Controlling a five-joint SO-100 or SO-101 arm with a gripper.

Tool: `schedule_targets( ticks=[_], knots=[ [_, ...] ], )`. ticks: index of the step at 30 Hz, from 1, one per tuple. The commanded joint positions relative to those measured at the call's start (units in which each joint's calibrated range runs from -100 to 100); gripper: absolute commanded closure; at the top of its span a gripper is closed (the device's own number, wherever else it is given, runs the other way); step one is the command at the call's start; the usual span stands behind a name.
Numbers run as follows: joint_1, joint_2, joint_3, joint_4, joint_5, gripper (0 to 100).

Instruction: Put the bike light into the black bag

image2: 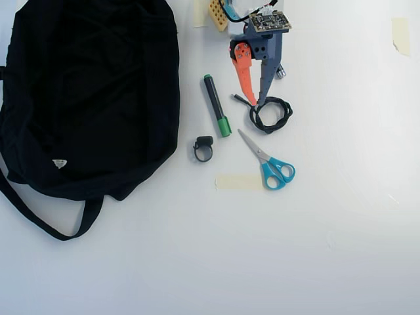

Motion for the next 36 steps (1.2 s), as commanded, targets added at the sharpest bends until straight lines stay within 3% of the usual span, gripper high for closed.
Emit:
schedule_targets(
  ticks=[1, 4, 9, 20, 36],
  knots=[
    [-0.3, 8.1, -7.2, -18.5, 0.0, 97],
    [-0.2, 14.8, -12.9, -25.2, 0.0, 97],
    [0.4, 26.2, -28.3, -25.5, 0.1, 98],
    [4.7, 45.4, -60.3, -13.3, 0.4, 97],
    [7.0, 48.7, -60.2, -13.3, 0.5, 97]
  ],
)
